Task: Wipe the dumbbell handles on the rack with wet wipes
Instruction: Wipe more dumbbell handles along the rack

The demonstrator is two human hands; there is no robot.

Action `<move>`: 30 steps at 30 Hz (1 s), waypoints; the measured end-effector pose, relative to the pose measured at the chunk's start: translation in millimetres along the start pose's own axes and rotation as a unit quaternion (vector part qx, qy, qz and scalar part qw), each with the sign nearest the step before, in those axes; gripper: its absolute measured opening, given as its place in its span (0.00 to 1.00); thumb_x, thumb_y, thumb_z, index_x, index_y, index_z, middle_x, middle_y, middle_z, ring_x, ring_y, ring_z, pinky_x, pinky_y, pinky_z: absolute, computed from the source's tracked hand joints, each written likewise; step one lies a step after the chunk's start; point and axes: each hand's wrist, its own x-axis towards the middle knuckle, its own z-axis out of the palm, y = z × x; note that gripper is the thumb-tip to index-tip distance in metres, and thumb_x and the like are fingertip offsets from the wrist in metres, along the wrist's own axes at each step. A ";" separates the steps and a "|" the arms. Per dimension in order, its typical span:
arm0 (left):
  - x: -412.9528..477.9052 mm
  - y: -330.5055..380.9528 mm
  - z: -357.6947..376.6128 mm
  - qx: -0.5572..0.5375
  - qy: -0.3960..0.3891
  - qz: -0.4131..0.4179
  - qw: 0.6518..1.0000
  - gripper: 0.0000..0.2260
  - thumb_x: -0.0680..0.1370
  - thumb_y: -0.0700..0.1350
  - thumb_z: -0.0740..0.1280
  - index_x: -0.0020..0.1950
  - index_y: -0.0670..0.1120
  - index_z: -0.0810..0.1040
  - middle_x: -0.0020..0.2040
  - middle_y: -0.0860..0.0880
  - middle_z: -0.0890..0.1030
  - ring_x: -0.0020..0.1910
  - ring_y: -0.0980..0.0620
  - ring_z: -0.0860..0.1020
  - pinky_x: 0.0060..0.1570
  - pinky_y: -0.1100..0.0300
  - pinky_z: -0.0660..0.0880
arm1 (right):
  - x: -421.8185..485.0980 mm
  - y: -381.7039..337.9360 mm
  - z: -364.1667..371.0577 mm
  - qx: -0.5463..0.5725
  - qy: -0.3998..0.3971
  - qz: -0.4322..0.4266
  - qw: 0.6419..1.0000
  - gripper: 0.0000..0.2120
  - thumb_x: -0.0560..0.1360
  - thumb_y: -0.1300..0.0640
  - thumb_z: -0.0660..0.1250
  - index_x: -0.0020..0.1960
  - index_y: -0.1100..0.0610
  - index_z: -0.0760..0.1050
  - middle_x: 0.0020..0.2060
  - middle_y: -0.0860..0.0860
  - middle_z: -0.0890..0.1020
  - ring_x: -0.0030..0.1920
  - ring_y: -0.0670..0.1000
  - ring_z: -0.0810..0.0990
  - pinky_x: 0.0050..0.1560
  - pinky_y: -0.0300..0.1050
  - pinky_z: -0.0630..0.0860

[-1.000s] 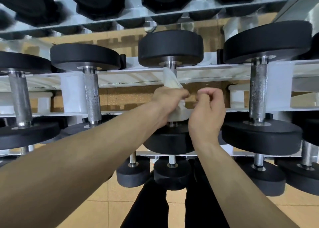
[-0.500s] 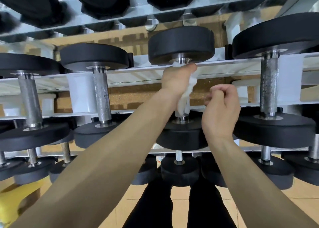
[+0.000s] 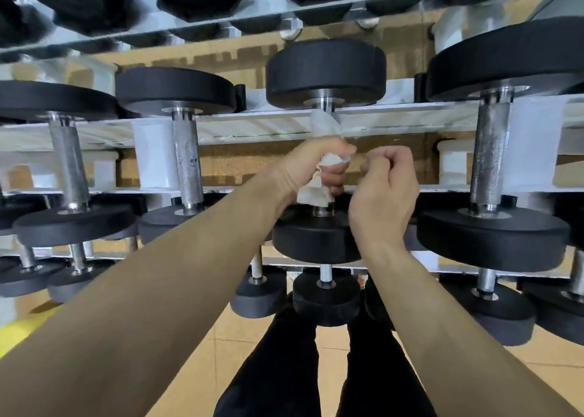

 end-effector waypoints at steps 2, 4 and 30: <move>6.2 1.6 -2.6 0.005 -0.062 -0.014 0.998 0.20 0.69 0.50 0.70 0.20 0.48 0.68 0.19 0.51 0.64 0.22 0.53 0.63 0.30 0.62 0.68 | 0.6 0.1 -1.7 0.004 0.007 0.002 1.000 0.08 0.79 0.56 0.56 0.47 0.52 0.74 0.41 0.46 0.79 0.45 0.47 0.77 0.42 0.35 0.69; 5.7 2.8 -1.5 -0.005 -0.048 -0.010 0.999 0.21 0.73 0.50 0.68 0.21 0.47 0.69 0.18 0.50 0.64 0.21 0.53 0.64 0.29 0.62 0.68 | -0.4 0.3 -2.3 -0.003 0.011 -0.002 1.000 0.08 0.79 0.55 0.56 0.47 0.51 0.74 0.42 0.46 0.80 0.47 0.48 0.78 0.44 0.40 0.70; -21.8 -12.1 -16.2 -0.118 0.103 0.079 0.984 0.22 0.83 0.52 0.59 0.73 0.41 0.73 0.53 0.43 0.82 0.51 0.44 0.79 0.67 0.48 0.71 | 35.8 -0.3 -9.5 0.082 -0.249 0.138 0.955 0.06 0.80 0.61 0.67 0.49 0.57 0.83 0.44 0.53 0.88 0.45 0.52 0.87 0.45 0.48 0.82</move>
